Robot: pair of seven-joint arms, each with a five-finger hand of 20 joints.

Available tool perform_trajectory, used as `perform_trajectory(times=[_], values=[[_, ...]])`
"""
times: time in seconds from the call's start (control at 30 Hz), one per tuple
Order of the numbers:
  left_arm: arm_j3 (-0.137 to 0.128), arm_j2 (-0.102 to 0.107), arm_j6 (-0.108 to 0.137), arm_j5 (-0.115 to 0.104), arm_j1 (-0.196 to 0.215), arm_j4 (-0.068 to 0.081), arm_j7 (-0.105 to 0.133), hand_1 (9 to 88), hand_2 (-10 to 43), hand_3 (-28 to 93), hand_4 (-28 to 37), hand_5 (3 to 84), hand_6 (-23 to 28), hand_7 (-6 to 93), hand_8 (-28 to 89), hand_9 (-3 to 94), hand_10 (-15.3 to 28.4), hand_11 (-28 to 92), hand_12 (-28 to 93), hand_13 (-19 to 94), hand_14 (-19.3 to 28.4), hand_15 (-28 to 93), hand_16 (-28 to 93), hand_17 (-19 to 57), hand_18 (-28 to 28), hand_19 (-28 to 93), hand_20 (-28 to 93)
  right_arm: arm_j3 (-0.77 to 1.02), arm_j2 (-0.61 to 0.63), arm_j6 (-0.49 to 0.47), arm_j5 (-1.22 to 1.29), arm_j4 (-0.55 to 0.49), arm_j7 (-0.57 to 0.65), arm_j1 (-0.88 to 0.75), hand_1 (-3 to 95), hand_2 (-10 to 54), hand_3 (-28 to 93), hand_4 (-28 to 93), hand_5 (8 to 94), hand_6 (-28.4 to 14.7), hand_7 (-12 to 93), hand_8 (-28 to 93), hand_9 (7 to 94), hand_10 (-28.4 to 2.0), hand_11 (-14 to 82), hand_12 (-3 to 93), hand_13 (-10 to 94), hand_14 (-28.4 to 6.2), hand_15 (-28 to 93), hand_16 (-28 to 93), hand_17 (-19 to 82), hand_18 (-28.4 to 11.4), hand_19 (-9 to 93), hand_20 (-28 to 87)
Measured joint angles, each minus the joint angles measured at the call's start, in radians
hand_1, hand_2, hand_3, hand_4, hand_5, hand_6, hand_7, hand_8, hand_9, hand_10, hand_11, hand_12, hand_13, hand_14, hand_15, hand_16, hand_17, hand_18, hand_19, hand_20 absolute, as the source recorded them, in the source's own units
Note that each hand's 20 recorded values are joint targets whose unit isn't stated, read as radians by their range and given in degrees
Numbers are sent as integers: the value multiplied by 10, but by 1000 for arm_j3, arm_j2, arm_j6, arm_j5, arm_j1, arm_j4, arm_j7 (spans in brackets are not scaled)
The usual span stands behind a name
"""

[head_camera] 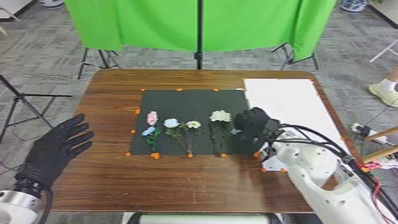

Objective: Arrange flowers

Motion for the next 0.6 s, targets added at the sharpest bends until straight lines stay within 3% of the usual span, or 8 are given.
perform_trajectory(times=[0.1,0.27,0.6], values=[[0,0,0,0,0,0,0,259,-2,720,-281,287,28,232,-131,213,103,291,124,155,131,443,-35,-99,197,469,90,1,-4,0,-1,-6,0,-10,329,-95,844,-283,672,17,386,-133,747,-65,350,308,710,-30,577,252,296,-167,782,404],[0,-1,0,0,0,0,0,260,-1,718,-280,287,28,231,-130,214,104,289,124,155,131,443,-35,-99,197,468,89,6,-18,3,25,-4,-10,-18,276,-95,875,-283,628,15,358,-228,676,-82,417,251,689,-38,596,248,284,-176,778,417],[0,-2,0,1,-1,0,0,258,-2,719,-280,287,28,232,-131,214,104,291,125,155,131,443,-35,-99,197,468,90,61,-41,-21,205,-46,30,-41,225,-94,860,-283,540,-22,321,-218,605,-105,434,247,677,-56,620,236,285,-190,789,421]])
